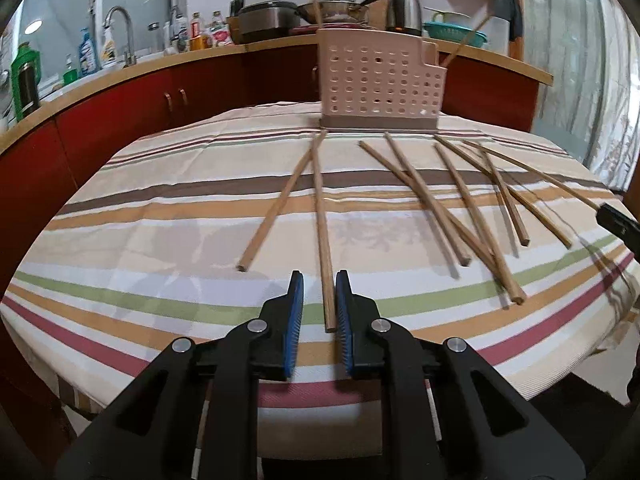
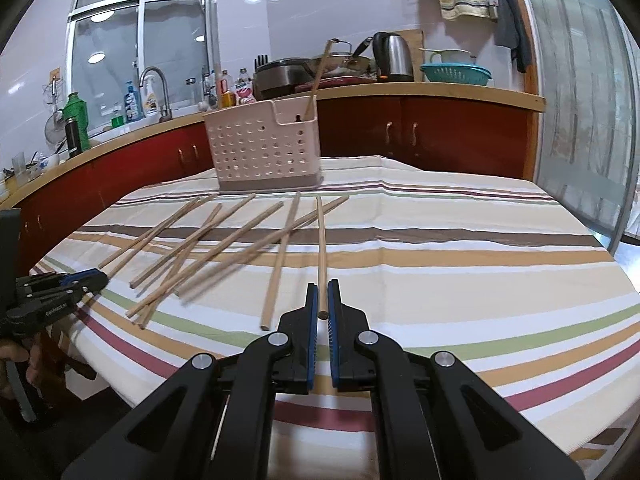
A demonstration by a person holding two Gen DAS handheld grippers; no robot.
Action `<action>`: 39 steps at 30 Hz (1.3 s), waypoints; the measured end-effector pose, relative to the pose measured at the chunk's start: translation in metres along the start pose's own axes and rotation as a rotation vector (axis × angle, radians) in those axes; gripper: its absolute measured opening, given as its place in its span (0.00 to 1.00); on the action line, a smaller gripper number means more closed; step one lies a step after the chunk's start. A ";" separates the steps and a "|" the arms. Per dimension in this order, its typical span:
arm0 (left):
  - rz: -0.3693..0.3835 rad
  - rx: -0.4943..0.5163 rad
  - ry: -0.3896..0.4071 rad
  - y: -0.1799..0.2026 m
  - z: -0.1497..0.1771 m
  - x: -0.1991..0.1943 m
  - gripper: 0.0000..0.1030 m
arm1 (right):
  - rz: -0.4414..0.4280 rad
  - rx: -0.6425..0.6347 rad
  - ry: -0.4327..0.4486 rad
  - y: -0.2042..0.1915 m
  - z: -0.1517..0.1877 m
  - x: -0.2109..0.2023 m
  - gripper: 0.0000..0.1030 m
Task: Organize utensils
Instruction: 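Close the right gripper on another wooden chopstick and lift it, then carry the chopstick with the right gripper and lower it into the caddy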
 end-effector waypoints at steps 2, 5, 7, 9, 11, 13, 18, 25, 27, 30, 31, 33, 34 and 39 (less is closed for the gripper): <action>-0.009 -0.009 0.000 -0.003 0.000 0.000 0.19 | 0.005 0.005 -0.006 0.002 0.002 0.002 0.05; -0.018 -0.011 0.004 -0.003 0.001 -0.001 0.22 | 0.005 0.015 -0.016 0.005 0.006 0.004 0.05; -0.014 -0.015 0.008 -0.003 0.001 -0.002 0.22 | 0.004 0.019 -0.020 0.006 0.007 0.005 0.05; -0.014 -0.008 0.011 -0.003 0.002 -0.002 0.20 | 0.003 0.022 -0.018 0.006 0.007 0.004 0.05; -0.003 0.004 0.015 0.000 0.003 -0.003 0.13 | 0.002 0.024 -0.014 0.007 0.006 0.003 0.05; 0.005 0.025 0.016 0.004 0.003 -0.004 0.07 | 0.002 0.023 -0.012 0.007 0.006 0.003 0.05; 0.009 0.030 0.015 0.003 0.003 -0.005 0.07 | 0.002 0.025 -0.007 0.006 0.004 0.001 0.05; 0.003 0.018 0.058 -0.005 -0.011 -0.021 0.06 | 0.007 0.020 0.033 0.006 -0.014 -0.012 0.05; 0.002 0.012 0.083 -0.008 -0.019 -0.030 0.06 | 0.011 0.013 0.056 0.005 -0.025 -0.019 0.05; -0.002 0.006 0.131 -0.012 -0.038 -0.047 0.06 | 0.014 0.009 0.089 0.005 -0.041 -0.029 0.05; -0.003 0.005 0.143 -0.013 -0.043 -0.051 0.06 | 0.014 0.007 0.098 0.004 -0.045 -0.032 0.05; -0.007 0.004 0.180 -0.016 -0.058 -0.063 0.06 | 0.015 0.005 0.121 0.004 -0.057 -0.038 0.05; -0.009 0.003 0.192 -0.017 -0.063 -0.067 0.06 | 0.015 0.004 0.128 0.003 -0.061 -0.041 0.05; -0.001 -0.017 0.242 -0.023 -0.092 -0.084 0.06 | 0.007 0.001 0.162 0.002 -0.084 -0.049 0.05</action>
Point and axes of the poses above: each gripper's, at about its wrist camera, not at the fingertips, and x roughly the way its jaws point, y to its right, z to its underside, the point moved 10 cm from there along x, roughly the way its jaws point, and after that the axes turned 5 degrees about z, right-handed, at the moved point
